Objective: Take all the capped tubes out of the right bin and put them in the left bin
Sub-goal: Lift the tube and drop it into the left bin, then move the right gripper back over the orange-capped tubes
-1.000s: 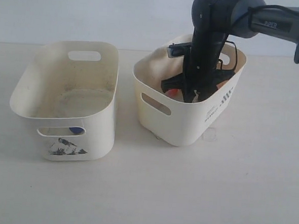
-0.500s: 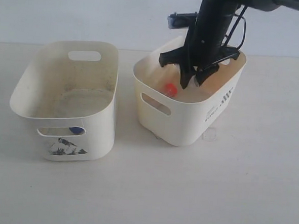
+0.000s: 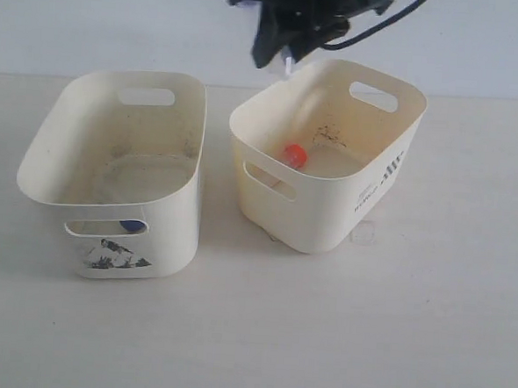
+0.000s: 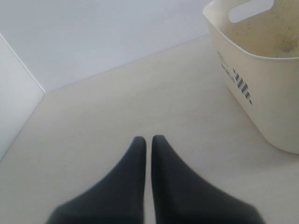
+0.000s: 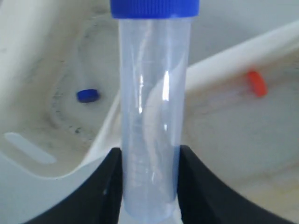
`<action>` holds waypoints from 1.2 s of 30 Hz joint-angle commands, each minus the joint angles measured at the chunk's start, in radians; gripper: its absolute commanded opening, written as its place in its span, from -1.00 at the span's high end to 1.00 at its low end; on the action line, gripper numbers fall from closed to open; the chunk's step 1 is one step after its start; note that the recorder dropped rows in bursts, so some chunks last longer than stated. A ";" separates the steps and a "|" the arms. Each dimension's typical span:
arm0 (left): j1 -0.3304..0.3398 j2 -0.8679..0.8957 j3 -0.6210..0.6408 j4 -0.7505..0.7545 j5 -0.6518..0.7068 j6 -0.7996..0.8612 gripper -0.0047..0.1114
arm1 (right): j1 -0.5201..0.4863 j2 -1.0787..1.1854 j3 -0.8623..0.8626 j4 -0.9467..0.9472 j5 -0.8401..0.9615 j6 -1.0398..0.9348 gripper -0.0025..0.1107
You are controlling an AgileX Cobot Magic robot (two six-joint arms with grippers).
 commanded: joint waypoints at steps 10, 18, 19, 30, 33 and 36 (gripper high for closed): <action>-0.004 0.000 -0.004 -0.003 -0.003 -0.010 0.84 | 0.213 0.158 -0.002 0.022 -0.313 -0.001 0.00; -0.004 0.000 -0.004 -0.003 -0.003 -0.010 0.84 | 0.196 0.026 -0.002 -0.291 -0.171 0.140 0.96; -0.004 0.000 -0.004 -0.003 -0.003 -0.010 0.84 | 0.183 0.013 -0.002 -0.324 -0.140 0.177 0.96; -0.004 0.000 -0.004 -0.003 -0.003 -0.010 0.84 | -0.056 0.042 0.002 -0.171 -0.062 0.328 0.96; -0.004 0.000 -0.004 -0.003 -0.003 -0.010 0.84 | -0.083 0.075 0.002 -0.150 -0.068 0.334 0.96; -0.004 0.000 -0.004 -0.003 -0.003 -0.010 0.84 | -0.093 0.120 0.002 -0.137 -0.077 0.341 0.96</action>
